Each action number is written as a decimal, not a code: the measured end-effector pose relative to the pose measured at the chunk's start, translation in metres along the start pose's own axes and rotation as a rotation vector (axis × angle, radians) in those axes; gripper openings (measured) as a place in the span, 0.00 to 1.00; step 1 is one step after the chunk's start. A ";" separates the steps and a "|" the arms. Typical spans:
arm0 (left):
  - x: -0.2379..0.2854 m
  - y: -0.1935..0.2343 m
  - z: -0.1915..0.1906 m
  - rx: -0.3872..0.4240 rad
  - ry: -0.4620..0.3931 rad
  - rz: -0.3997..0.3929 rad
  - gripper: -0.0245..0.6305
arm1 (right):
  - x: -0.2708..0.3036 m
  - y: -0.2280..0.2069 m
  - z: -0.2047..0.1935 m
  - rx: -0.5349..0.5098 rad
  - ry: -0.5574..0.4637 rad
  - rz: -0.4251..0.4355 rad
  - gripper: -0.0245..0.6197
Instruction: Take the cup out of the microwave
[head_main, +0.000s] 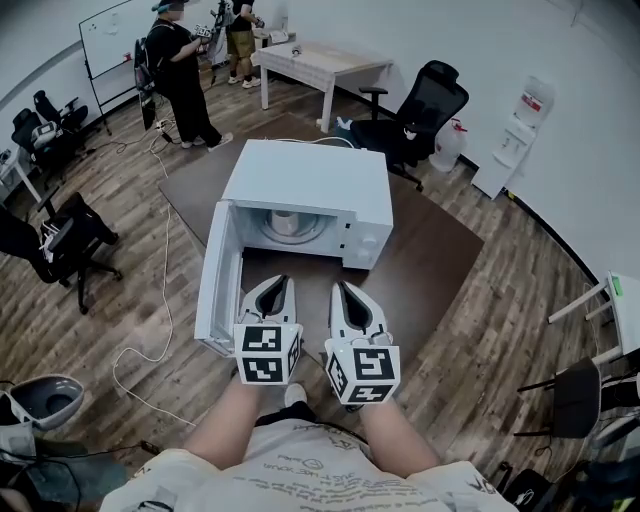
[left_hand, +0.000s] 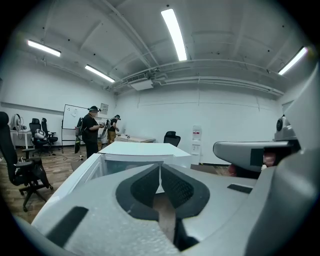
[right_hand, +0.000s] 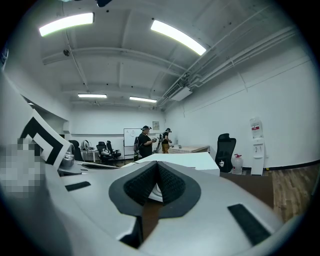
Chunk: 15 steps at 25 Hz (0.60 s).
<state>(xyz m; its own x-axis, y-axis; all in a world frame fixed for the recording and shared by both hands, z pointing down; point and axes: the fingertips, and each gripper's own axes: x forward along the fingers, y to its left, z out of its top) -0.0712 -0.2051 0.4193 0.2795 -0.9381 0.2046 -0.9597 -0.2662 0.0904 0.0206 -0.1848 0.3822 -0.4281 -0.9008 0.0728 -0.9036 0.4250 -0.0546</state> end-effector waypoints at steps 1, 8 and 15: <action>0.009 0.004 -0.001 -0.003 0.003 0.003 0.06 | 0.007 -0.004 0.000 -0.001 0.003 -0.003 0.06; 0.075 0.027 -0.010 0.009 0.045 0.000 0.06 | 0.065 -0.031 -0.006 0.000 0.042 -0.031 0.06; 0.130 0.048 -0.026 0.011 0.102 0.013 0.06 | 0.102 -0.045 -0.024 -0.013 0.103 -0.039 0.06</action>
<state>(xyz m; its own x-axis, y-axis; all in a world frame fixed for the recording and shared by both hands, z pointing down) -0.0799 -0.3338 0.4753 0.2677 -0.9143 0.3041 -0.9635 -0.2568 0.0759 0.0175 -0.2934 0.4155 -0.3911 -0.9032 0.1767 -0.9196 0.3910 -0.0369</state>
